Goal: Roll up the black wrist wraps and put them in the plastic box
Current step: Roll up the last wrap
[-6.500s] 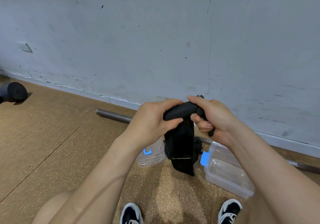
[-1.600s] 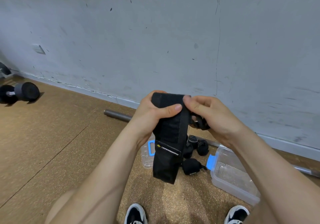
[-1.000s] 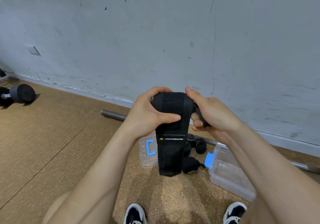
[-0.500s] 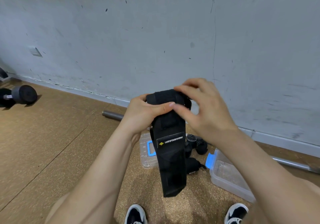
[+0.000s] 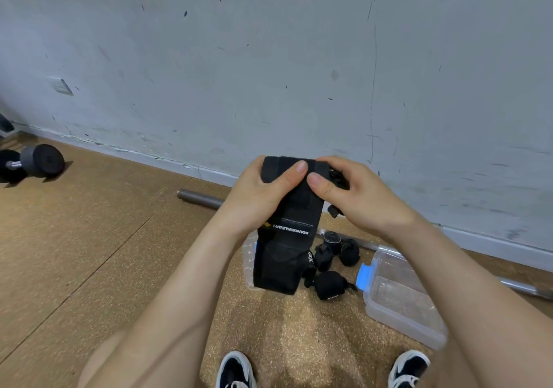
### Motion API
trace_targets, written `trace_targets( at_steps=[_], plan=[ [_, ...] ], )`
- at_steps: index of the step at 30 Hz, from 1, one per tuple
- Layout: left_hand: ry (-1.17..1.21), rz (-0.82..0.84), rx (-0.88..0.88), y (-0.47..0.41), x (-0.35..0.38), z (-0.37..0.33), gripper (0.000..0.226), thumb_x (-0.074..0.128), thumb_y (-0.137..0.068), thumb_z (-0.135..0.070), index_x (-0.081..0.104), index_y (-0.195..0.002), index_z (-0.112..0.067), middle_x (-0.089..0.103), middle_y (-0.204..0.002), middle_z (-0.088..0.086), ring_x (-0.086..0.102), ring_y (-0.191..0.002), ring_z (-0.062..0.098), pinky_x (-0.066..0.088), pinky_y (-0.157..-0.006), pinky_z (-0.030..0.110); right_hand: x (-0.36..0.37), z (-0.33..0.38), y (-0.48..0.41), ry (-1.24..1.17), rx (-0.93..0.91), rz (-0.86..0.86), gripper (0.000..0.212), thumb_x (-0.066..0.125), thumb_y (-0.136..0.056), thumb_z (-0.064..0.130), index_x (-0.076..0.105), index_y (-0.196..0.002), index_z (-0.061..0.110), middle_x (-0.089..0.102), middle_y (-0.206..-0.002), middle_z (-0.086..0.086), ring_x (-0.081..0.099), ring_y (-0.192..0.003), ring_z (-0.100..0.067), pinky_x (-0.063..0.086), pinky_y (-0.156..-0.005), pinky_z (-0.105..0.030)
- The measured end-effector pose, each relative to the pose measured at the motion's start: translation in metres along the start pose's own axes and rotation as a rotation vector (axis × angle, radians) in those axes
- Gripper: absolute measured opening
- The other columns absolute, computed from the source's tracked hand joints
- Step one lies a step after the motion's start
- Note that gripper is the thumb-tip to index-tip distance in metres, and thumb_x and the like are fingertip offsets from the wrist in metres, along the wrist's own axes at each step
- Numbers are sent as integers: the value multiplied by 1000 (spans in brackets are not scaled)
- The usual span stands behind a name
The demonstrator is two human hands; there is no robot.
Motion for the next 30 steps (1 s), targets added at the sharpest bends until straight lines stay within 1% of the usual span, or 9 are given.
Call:
trace_targets(
  at_steps=[5,9,12,16,19,22,24,26,30],
  plan=[
    [0,-9,19,2,6,2,65,69,-66,-56,55,-117,-19,71,-101,-5,70,-86,-1,53,-69,15,2,5,2,-60,26,-8,25,45,-103,26,61,-85,19,59,-54,26,56,-54,10,40,-54,-6],
    [77,15,9,3,11,3,58,72,-72,-43,51,-120,-18,69,-96,-4,69,-79,0,53,-66,16,2,12,4,-119,41,-43,38,43,-104,25,58,-70,20,55,-46,22,54,-47,8,38,-50,-4],
    [94,94,0,3,8,5,63,74,-71,-37,49,-125,-20,69,-103,1,70,-87,6,55,-73,20,-1,13,6,-133,77,-61,43,45,-103,33,62,-67,19,60,-50,18,57,-50,5,41,-53,-6],
    [78,158,15,3,10,5,65,80,-68,-23,50,-127,-20,70,-104,-3,69,-92,4,54,-76,18,-8,5,4,-142,210,-100,55,46,-99,50,76,-91,5,77,-84,-6,74,-82,-16,57,-77,-22],
    [97,95,26,2,10,3,64,85,-61,-25,61,-119,-14,75,-102,1,73,-94,14,56,-77,25,-12,0,3,-104,296,-85,68,45,-94,62,73,-89,0,74,-82,-13,70,-76,-25,55,-77,-30],
    [46,45,29,2,6,2,57,90,-61,-22,67,-112,-12,77,-99,2,74,-94,19,59,-81,34,-13,0,5,55,254,-153,55,48,-92,62,68,-90,12,64,-89,-12,60,-83,-11,47,-79,-29],
    [-102,-36,47,2,4,1,56,95,-60,-27,67,-108,-20,77,-97,-4,73,-93,14,59,-86,39,-20,5,6,320,111,-395,36,57,-89,57,65,-99,24,54,-100,-1,54,-97,-10,43,-88,-29],
    [-389,-140,101,2,5,-2,61,93,-57,-44,64,-109,-29,74,-98,-13,69,-95,7,56,-88,34,-21,17,9,391,18,-536,27,59,-90,50,64,-91,24,53,-81,4,52,-77,-9,41,-72,-28],
    [-902,-275,299,7,21,-5,68,84,-66,-52,53,-122,-27,69,-100,-4,64,-94,20,48,-84,35,-2,5,6,130,276,-255,34,57,-92,53,66,-99,20,65,-73,-2,62,-64,-15,58,-72,-38]
  ],
)
Point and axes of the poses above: each hand's wrist, its own y-axis away from the middle knuckle, its own x-axis out of the palm, z = x × y, the point moved 2 cm from there along -y, towards the middle knuckle
